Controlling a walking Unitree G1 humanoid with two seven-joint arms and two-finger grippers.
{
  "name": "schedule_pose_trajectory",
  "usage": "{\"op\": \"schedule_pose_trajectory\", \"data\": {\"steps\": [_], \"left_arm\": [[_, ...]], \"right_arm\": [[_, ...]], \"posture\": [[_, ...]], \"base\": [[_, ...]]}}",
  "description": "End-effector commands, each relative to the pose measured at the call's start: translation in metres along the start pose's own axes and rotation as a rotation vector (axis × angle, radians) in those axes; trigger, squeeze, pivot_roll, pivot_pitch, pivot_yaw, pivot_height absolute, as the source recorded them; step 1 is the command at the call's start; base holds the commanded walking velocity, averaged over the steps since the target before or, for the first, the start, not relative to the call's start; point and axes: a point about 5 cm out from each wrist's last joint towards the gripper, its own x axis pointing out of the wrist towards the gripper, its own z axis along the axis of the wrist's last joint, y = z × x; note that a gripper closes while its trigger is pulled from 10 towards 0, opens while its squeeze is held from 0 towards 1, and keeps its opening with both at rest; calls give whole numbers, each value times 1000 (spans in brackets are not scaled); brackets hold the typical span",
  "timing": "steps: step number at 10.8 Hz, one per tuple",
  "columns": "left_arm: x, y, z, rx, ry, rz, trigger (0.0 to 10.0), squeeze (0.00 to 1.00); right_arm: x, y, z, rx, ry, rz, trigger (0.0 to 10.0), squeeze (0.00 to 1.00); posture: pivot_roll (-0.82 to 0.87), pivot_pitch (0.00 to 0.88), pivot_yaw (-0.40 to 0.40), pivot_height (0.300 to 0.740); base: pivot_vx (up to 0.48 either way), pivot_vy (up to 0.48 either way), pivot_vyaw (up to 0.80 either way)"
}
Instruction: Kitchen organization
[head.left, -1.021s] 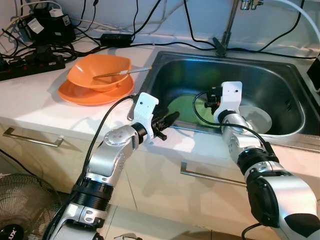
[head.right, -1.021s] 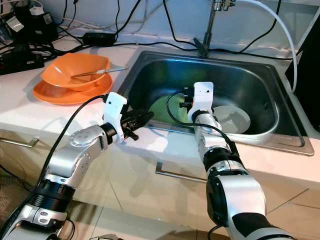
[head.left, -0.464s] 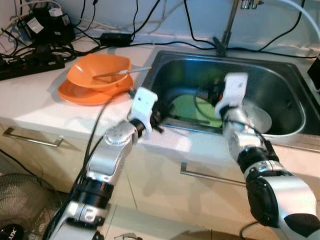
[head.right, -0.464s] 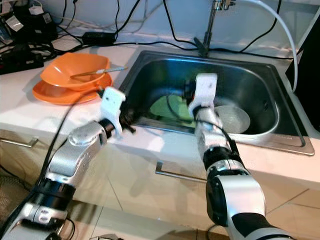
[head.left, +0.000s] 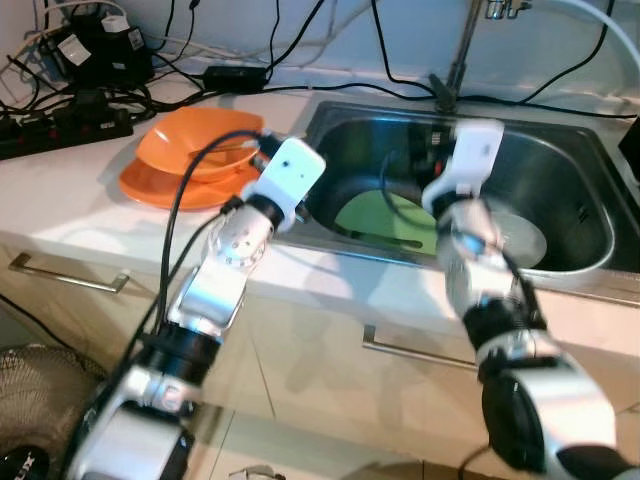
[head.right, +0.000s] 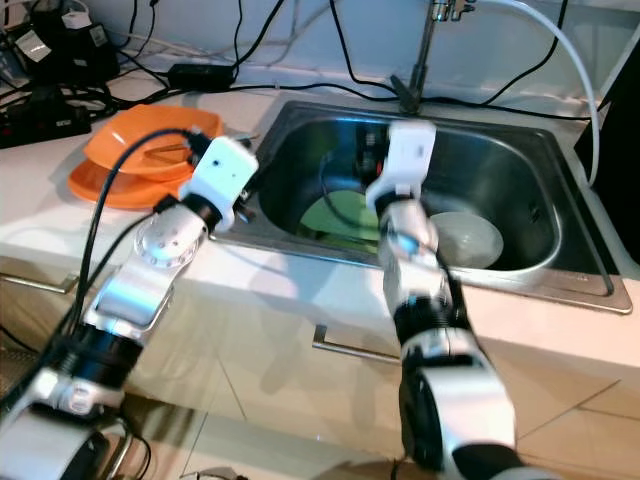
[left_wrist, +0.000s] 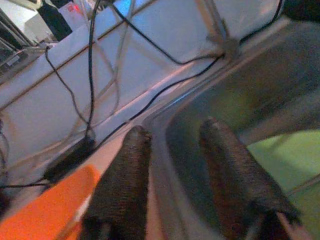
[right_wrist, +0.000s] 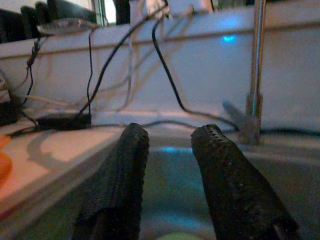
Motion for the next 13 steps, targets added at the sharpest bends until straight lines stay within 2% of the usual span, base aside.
{"op": "schedule_pose_trajectory", "data": {"steps": [1, 2, 3, 4, 5, 6, 7, 8, 10, 11, 13], "left_arm": [[4, 2, 1, 45, 1, 6, 10000, 1000], [11, 8, -2, 176, 22, 35, 10000, 882], [16, 12, -5, 216, 38, 55, 10000, 0], [22, 14, -6, 249, 50, 62, 10000, 0], [28, 16, -6, 267, 54, 64, 10000, 553], [33, 17, -6, 291, 64, 58, 10000, 1000], [36, 16, -7, 334, 76, 42, 10000, 325], [40, 16, -8, 354, 89, 27, 10000, 0], [47, 17, -9, 386, 114, 27, 10000, 0], [50, 19, -8, 444, 132, 27, 10000, 0], [53, 21, -8, 504, 147, 38, 10000, 0]], "right_arm": [[1, 1, 3, 17, -6, 2, 10000, 1000], [-4, 3, -2, 19, 11, -9, 10000, 1000], [-6, 3, -4, 18, 19, -11, 10000, 0], [-7, 4, -6, 18, 23, -11, 10000, 0], [-8, 4, -7, 18, 26, -14, 10000, 0], [-9, 3, -7, 18, 31, -18, 10000, 0], [-10, 4, -7, 18, 32, -17, 10000, 0], [-12, 4, -7, 18, 32, -19, 10000, 0], [-15, 3, -8, 20, 33, -24, 10000, 0], [-19, 4, -10, 24, 40, -26, 10000, 0], [-24, 6, -13, 23, 49, -24, 10000, 0]], "posture": [[108, 0, 3, 740], [104, 0, 6, 740], [100, 0, 10, 740], [91, 0, 14, 740], [88, 0, 18, 740], [81, 0, 20, 740], [79, 0, 22, 740], [75, 0, 23, 740], [59, 0, 31, 740], [51, 3, 32, 740], [33, 22, 34, 740]], "base": [[0, 0, 0], [0, 0, 0], [0, 0, 0], [0, 0, 0], [0, 0, 0], [0, 0, 0], [0, 0, 0], [0, 0, 0], [0, 0, 0], [0, 0, 0], [0, 0, 0]]}}
